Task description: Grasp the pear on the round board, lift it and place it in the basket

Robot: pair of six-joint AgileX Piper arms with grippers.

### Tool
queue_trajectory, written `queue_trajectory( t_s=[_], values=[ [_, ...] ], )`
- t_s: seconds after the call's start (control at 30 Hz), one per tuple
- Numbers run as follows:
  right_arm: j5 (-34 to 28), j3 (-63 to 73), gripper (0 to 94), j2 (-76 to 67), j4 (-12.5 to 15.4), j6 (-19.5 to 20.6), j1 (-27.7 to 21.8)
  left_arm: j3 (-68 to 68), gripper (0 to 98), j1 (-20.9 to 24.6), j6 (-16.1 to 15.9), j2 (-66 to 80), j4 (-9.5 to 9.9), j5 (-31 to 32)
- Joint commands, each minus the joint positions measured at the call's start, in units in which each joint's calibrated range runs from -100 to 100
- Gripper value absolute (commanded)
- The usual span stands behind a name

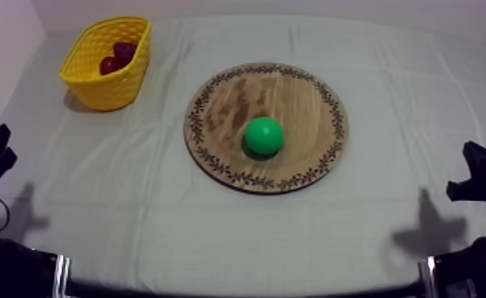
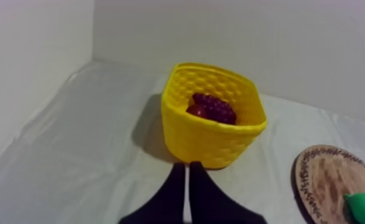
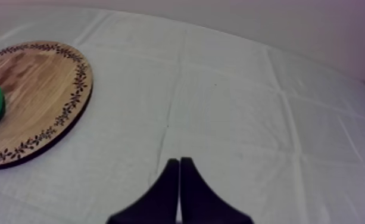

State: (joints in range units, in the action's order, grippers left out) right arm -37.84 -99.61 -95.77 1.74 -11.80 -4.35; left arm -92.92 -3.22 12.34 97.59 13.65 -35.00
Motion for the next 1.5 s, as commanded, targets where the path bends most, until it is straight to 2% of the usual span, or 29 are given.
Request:
queue_trajectory(
  t_s=[0.0, 0.2, 0.33, 0.53, 0.73, 1.07, 1.27, 1.47],
  values=[
    [0.10, -0.05, 0.5, 0.01, -0.01, -0.01, -0.01, 4.55, 0.0, -0.20, -0.12, -2.85, -0.50, -0.42],
    [0.10, -0.05, 0.5, 0.01, -0.01, 0.00, -0.01, 18.54, 0.0, -2.02, -0.23, -13.46, -2.30, -3.44],
    [0.10, -0.05, 0.5, 0.01, -0.01, 0.00, -0.01, 28.44, 0.0, -4.39, 0.95, -21.45, -2.22, -5.66],
    [0.10, -0.05, 0.5, 0.01, -0.01, 0.00, 0.05, 44.05, 0.0, -9.07, 2.33, -34.94, -1.48, -12.62],
    [0.10, -0.05, 0.5, 0.01, -0.01, 0.00, 0.06, 57.92, 0.0, -13.03, 4.05, -48.09, 0.05, -18.23],
    [0.10, -0.05, 0.5, 0.01, -0.01, 0.00, 0.06, 77.93, 0.0, -22.01, 8.84, -70.74, 5.17, -25.89],
    [0.10, -0.05, 0.5, 0.01, -0.01, 0.00, 0.06, 85.35, 0.0, -25.58, 10.92, -83.04, 5.95, -28.51],
    [0.10, -0.05, 0.5, 0.01, -0.01, 0.00, 0.06, 91.10, 0.0, -28.24, 12.54, -93.57, 5.77, -31.54]
  ],
)
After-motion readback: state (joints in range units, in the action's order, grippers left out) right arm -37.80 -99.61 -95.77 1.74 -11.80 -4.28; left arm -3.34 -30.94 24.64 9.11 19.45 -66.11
